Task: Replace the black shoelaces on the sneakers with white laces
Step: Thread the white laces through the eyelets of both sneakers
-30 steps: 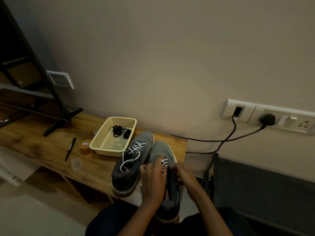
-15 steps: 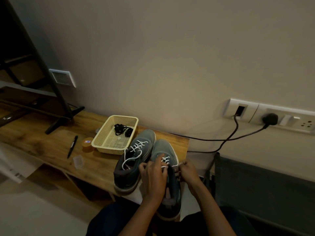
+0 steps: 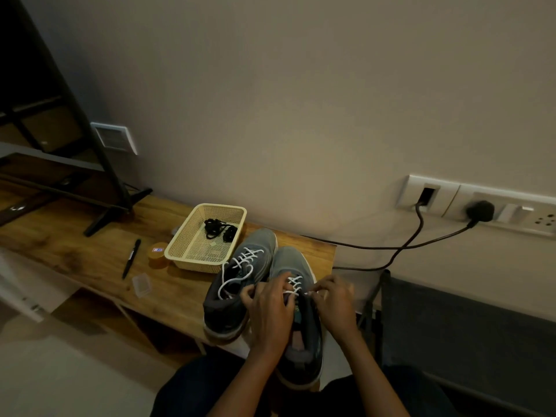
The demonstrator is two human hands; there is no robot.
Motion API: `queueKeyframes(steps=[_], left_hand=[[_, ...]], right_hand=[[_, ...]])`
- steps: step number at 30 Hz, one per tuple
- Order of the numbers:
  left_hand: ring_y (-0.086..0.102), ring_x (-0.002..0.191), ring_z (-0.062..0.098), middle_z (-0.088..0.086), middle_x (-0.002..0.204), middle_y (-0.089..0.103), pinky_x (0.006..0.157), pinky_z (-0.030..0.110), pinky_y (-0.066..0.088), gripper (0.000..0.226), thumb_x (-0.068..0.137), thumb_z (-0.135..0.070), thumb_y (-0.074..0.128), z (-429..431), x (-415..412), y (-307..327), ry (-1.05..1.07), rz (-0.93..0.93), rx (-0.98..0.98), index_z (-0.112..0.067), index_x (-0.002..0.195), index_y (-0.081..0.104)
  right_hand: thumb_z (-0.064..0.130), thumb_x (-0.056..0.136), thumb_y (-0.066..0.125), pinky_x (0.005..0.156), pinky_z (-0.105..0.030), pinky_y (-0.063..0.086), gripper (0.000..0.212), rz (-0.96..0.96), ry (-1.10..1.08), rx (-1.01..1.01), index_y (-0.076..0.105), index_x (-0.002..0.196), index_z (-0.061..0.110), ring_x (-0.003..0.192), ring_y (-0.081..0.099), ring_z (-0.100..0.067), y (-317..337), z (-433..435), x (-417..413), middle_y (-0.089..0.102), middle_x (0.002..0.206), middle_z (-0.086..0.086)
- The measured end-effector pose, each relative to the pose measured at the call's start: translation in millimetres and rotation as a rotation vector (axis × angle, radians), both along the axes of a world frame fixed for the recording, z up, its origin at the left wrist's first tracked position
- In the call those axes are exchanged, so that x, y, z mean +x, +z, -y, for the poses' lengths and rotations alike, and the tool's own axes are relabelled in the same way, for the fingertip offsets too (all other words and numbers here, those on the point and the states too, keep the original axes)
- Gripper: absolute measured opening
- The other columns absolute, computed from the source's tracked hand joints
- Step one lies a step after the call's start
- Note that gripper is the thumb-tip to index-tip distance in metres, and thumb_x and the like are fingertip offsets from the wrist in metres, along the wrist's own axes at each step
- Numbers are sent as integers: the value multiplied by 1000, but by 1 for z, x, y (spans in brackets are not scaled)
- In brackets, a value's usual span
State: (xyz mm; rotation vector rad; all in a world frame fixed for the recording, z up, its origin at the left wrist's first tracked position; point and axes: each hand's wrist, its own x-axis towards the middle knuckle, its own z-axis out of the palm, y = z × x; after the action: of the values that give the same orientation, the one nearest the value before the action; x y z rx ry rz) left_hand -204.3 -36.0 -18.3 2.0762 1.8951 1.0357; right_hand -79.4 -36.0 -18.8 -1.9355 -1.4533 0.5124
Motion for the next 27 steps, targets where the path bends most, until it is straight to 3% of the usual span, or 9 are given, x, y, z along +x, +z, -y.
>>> queueKeyframes(steps=[3,7,11,14,18,22,27], left_hand=[[61,89,13,-10,91,68,96,38,25,44,70,-15,79,2,0,2,11,4,-3,-27,110,65],[60,92,13,-11,92,67,95,38,27,42,70,-15,78,4,0,4,11,21,-12,-28,108,65],[56,101,14,-12,97,62,92,32,24,31,69,-19,79,6,-1,5,17,42,-13,-29,90,59],[56,109,24,-6,109,62,89,47,38,33,61,-22,84,6,-1,4,38,-41,-18,-29,81,60],[52,116,29,-3,116,61,90,52,38,33,56,-20,86,8,-2,6,63,-55,-7,-32,68,58],[47,120,28,-3,119,60,94,52,33,30,59,-19,84,7,-4,5,82,-53,-8,-30,66,57],[49,119,30,-3,116,62,93,52,34,29,60,-17,84,7,-2,4,65,-5,-27,-29,68,58]], right_hand=[[17,88,60,62,-7,25,9,2,-121,-29,68,93,13,112,41,-21,-2,1,0,54,108,-2],[15,88,58,73,-25,33,13,-74,-308,-62,66,98,12,113,42,-25,-5,4,5,58,110,-8],[15,81,68,84,-24,29,22,52,-176,37,69,103,19,119,33,-27,2,7,3,51,128,-7],[18,75,75,86,-28,24,15,214,-56,93,75,89,25,122,34,-32,5,6,-3,51,133,-5],[13,69,79,84,-36,34,12,236,-38,107,75,71,23,114,41,-36,2,6,-9,61,117,-8],[8,77,68,77,-26,28,7,256,-158,106,74,78,11,106,42,-29,1,9,-4,62,109,-10],[18,76,74,91,-30,28,9,182,-2,80,75,84,22,121,33,-31,1,5,-5,52,129,-4]])
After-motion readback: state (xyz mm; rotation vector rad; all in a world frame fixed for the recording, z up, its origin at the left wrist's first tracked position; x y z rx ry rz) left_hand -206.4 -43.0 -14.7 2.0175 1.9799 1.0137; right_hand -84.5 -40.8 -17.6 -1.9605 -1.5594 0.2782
